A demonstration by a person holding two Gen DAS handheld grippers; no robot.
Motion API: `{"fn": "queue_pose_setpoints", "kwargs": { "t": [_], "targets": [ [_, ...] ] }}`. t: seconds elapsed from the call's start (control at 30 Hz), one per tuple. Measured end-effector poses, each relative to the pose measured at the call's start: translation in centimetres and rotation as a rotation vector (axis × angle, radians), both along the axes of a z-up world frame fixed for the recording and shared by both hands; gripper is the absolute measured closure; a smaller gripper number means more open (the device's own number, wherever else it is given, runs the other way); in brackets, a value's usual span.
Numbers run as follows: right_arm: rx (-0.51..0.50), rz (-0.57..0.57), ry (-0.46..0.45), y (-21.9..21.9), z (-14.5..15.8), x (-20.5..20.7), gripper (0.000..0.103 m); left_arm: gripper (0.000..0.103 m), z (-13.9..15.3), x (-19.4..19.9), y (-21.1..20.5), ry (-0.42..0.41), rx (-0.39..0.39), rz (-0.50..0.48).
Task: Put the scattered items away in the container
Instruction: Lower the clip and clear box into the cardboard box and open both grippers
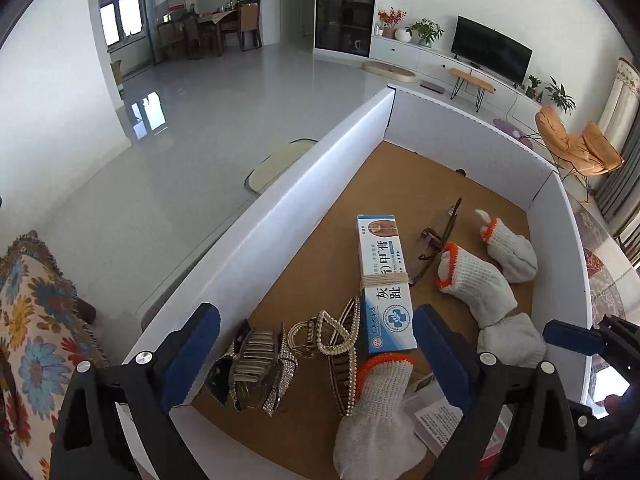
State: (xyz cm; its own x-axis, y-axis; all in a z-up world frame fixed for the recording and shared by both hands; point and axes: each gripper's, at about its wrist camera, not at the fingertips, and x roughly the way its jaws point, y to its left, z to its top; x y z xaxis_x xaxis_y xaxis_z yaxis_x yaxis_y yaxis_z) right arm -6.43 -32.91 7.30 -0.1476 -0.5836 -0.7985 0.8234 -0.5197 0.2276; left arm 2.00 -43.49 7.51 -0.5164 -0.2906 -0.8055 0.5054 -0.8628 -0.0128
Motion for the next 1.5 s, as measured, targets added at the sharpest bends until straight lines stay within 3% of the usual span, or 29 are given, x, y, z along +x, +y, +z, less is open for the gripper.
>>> {"fn": "queue_pose_setpoints", "kwargs": {
  "t": [0.2,0.4,0.6,0.83,1.1,1.3,1.5],
  "targets": [
    [-0.088,-0.115,0.003,3.9,2.6,-2.6,0.037,0.003,2.2,1.8,2.6,0.037,-0.061,0.014],
    [-0.095,-0.151,0.036,6.9,2.9,-1.3,0.037,0.001,4.8,3.0,7.4,0.085,-0.126,-0.013],
    [-0.066,-0.143,0.077,8.6,3.5,-0.1,0.037,0.0,6.4,3.3,10.4,0.104,-0.141,-0.001],
    [-0.067,-0.144,0.113,10.0,4.8,0.3,0.037,0.0,7.2,3.6,11.2,0.114,-0.165,0.025],
    [-0.037,-0.139,0.098,10.2,3.4,0.5,0.037,0.0,7.4,4.3,11.3,0.124,-0.175,0.056],
    [-0.039,-0.134,0.102,10.2,3.6,0.6,0.037,0.0,9.2,5.1,11.8,0.129,-0.217,0.107],
    [-0.047,-0.118,0.119,9.2,4.9,0.4,0.037,0.0,11.3,5.8,11.9,0.194,-0.101,0.08]
  ]
}}
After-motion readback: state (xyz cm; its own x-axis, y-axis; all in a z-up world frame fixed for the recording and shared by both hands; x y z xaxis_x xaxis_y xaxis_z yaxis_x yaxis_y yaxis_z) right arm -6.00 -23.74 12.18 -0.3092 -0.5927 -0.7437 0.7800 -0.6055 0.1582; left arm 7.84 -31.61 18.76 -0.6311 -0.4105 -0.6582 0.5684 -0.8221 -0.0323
